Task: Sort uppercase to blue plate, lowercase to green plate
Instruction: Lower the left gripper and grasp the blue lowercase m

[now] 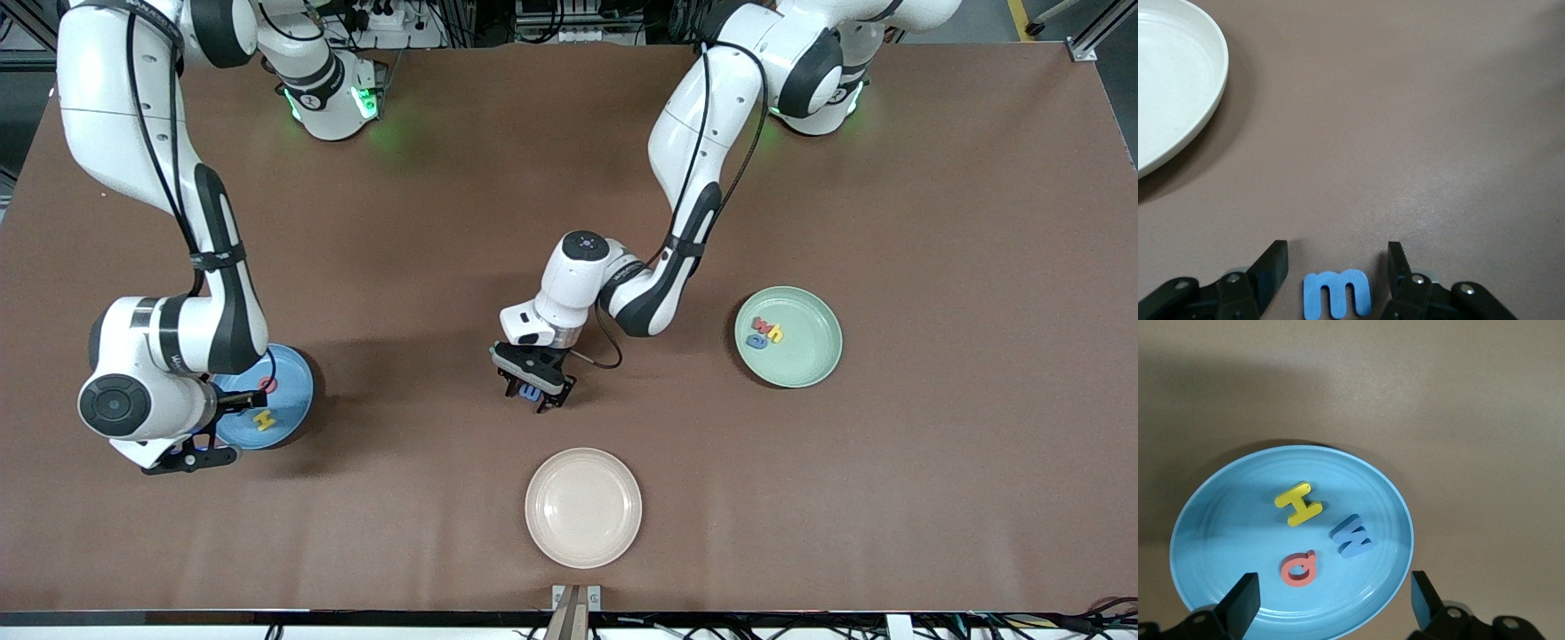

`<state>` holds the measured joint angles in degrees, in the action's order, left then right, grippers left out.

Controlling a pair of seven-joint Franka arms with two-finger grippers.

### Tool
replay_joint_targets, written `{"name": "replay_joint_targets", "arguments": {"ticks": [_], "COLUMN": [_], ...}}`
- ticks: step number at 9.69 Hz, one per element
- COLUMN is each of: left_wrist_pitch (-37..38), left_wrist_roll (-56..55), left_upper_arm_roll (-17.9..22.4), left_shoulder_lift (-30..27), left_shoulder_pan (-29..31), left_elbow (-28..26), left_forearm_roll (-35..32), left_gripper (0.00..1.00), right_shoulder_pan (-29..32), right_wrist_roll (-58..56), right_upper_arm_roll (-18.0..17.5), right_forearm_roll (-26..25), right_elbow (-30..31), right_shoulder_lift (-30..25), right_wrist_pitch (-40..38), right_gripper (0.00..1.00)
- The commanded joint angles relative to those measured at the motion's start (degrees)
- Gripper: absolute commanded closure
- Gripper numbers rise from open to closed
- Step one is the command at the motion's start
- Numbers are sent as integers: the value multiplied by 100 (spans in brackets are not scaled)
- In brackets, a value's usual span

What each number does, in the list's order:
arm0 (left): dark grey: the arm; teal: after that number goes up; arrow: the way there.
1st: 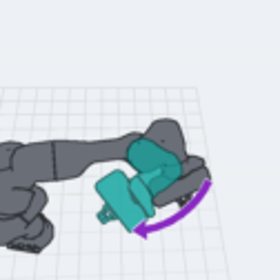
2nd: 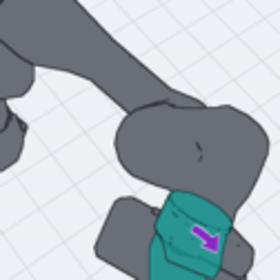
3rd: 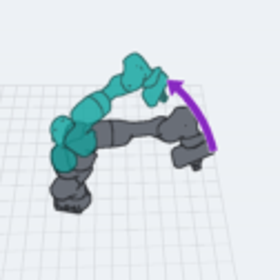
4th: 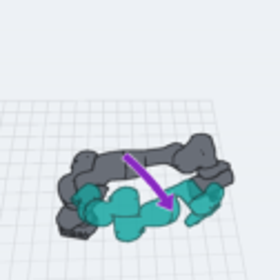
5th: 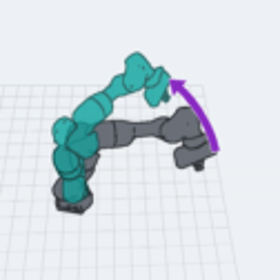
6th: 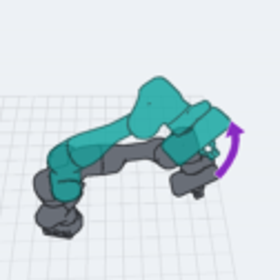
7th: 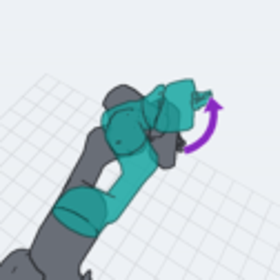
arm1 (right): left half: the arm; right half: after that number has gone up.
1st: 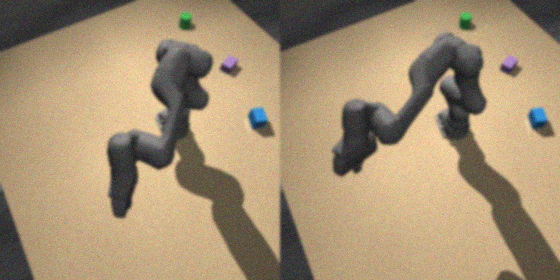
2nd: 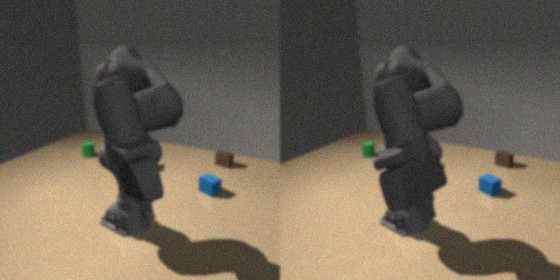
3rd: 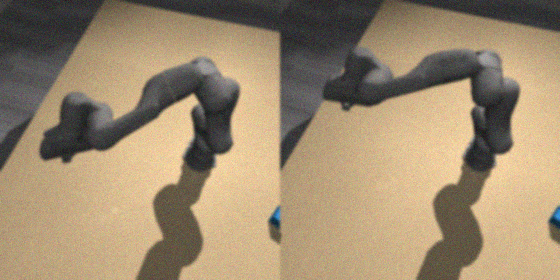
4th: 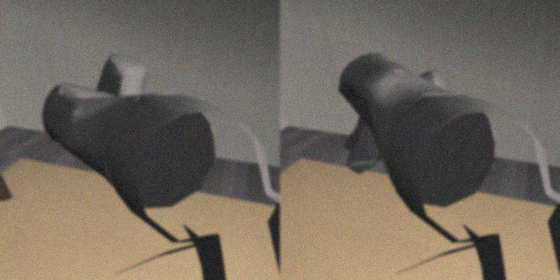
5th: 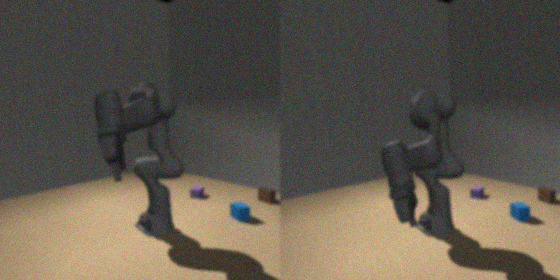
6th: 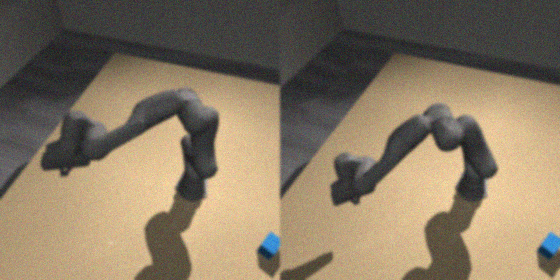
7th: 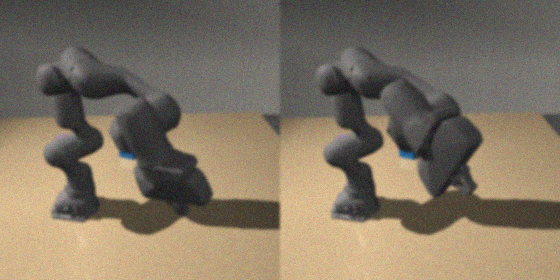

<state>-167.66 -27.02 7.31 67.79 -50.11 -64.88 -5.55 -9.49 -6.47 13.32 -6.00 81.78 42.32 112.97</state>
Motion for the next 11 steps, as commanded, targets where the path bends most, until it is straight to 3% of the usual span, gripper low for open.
{"name": "replay_joint_targets", "arguments": {"ticks": [1,7,11], "left_wrist_pitch": [-3,23,488], "left_wrist_roll": [100,91,91], "left_upper_arm_roll": [87,104,113], "left_shoulder_lift": [103,-46,-239], "left_shoulder_pan": [-87,-104,-139], "left_elbow": [11,-341,-429], "left_forearm_roll": [45,36,36], "left_gripper": [32,33,33], "right_shoulder_pan": [88,97,97], "right_wrist_roll": [31,31,14], "right_upper_arm_roll": [-84,-84,-84], "right_forearm_roll": [-33,-33,-33], "right_elbow": [49,49,40], "right_shoulder_lift": [-40,-40,-40], "right_wrist_pitch": [50,41,41], "right_gripper": [0,0,0]}}
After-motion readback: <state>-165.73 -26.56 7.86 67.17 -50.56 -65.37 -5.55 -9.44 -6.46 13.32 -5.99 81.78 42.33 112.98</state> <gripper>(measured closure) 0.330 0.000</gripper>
